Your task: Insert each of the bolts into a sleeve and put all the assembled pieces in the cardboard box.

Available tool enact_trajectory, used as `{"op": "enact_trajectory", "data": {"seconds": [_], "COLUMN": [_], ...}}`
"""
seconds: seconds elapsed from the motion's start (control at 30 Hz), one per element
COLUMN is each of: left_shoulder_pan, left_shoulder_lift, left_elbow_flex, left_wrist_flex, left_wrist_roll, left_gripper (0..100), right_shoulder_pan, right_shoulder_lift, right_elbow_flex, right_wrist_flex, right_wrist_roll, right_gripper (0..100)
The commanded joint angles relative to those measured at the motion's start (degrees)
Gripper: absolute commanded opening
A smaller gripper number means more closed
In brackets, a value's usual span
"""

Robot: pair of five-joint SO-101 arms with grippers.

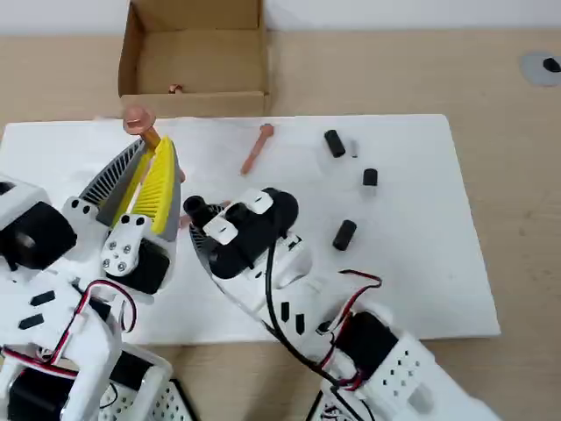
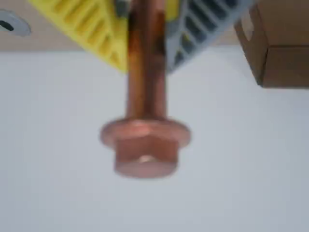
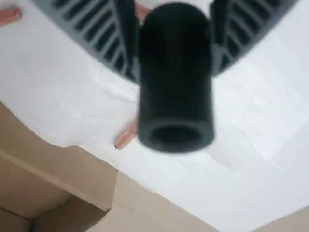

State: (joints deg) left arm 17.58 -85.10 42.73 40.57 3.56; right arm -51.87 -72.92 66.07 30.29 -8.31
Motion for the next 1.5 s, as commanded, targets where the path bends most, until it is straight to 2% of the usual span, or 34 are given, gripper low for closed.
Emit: {"op": "enact_trajectory", "data": {"seconds": [0.0,0.13,0.37,0.57,0.8,1.03,1.17,1.47], "left_shoulder_pan": [0.9,0.9,0.9,1.3,7.2,6.9,3.7,0.1], "left_shoulder_lift": [-0.2,-0.2,-0.2,-0.2,-0.1,-0.2,-1.3,-12.2], "left_elbow_flex": [-5.1,-4.8,-1.8,-1.6,-1.6,0.0,0.3,12.7], "left_wrist_flex": [4.3,8.7,8.4,8.4,8.5,8.6,8.4,-3.9], "left_wrist_roll": [0.0,3.6,8.5,8.7,8.3,5.5,5.8,3.6], "left_gripper": [1,1,1,1,1,1,1,1], "right_shoulder_pan": [-0.7,-0.7,-0.7,-0.7,-0.7,-0.7,-0.7,0.0], "right_shoulder_lift": [-1.5,-1.6,-4.7,-5.0,-5.0,-5.1,-5.1,-9.9], "right_elbow_flex": [-0.3,-0.3,0.0,0.0,0.0,-0.1,-0.2,2.9], "right_wrist_flex": [-1.8,-1.8,-1.6,-1.7,-1.7,-1.7,-1.7,-5.7], "right_wrist_roll": [0.5,0.4,0.4,0.4,0.4,0.4,0.4,0.4], "right_gripper": [0.9,0.9,0.9,0.9,0.9,0.9,0.9,0.9]}}
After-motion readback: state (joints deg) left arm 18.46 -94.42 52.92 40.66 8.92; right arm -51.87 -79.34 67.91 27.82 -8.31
